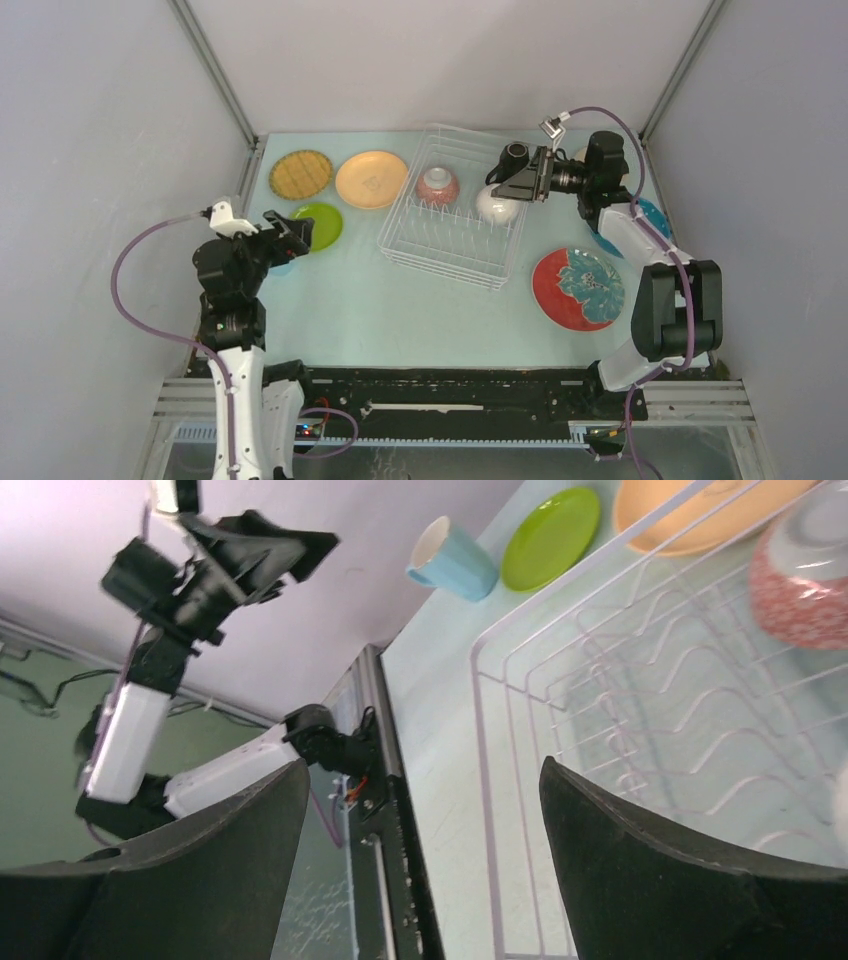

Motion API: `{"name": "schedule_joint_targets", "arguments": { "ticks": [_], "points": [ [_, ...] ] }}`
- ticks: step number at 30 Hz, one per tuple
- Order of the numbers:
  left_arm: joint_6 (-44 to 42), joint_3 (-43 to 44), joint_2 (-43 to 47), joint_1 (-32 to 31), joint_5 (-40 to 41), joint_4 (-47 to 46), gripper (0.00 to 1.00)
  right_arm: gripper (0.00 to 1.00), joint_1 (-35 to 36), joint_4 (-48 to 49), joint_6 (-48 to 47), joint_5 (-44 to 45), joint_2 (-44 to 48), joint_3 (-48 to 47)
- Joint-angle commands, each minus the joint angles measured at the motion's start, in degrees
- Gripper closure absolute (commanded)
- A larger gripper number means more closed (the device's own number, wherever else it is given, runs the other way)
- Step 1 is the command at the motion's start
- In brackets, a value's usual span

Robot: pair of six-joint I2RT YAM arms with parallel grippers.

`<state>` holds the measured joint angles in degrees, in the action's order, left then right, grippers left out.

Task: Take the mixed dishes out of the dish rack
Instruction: Pick up the cup from the dish rack.

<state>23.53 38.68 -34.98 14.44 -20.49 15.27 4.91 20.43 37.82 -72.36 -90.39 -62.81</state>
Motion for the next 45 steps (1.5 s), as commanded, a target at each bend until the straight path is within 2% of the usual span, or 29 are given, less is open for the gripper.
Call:
{"name": "schedule_joint_targets", "arguments": {
  "ticks": [1,9,14,19,28,31,35,45],
  "points": [
    [-3.21,-0.53,0.9,-0.88,-4.01,-4.12,0.06,0.07,-1.16,-18.6,-18.21,4.35,0.97,-5.62],
    [-1.16,-0.49,-0.2,-0.86,-7.61,-4.63,0.03,0.06,2.12,-46.48,-44.95,18.99,0.62,-16.11],
    [0.0,-0.38,-1.55,-0.92,-10.18,-4.99,0.01,0.06,6.95,-53.59,-51.77,31.95,-2.17,-21.91],
    [0.27,-0.37,-1.69,-0.92,-11.04,-5.07,0.0,0.06,9.72,-59.08,-52.35,45.3,-9.36,-32.39],
    [0.54,-0.46,-1.39,-0.9,-11.59,-5.09,0.0,0.08,9.75,-69.07,-55.68,57.53,-24.56,-54.43],
    [0.46,-0.47,-1.13,-0.95,-11.5,-5.01,0.0,0.07,8.61,-71.05,-55.6,59.2,-29.16,-62.05],
    [0.47,-0.4,-1.08,-0.99,-11.41,-4.99,0.0,0.07,6.98,-72.53,-54.37,60.33,-33.72,-67.7],
    [0.5,-0.38,-1.95,-0.94,-11.6,-4.73,0.0,0.06,4.76,-68.87,-45.93,58.09,-39.08,-71.29]
  ]
}}
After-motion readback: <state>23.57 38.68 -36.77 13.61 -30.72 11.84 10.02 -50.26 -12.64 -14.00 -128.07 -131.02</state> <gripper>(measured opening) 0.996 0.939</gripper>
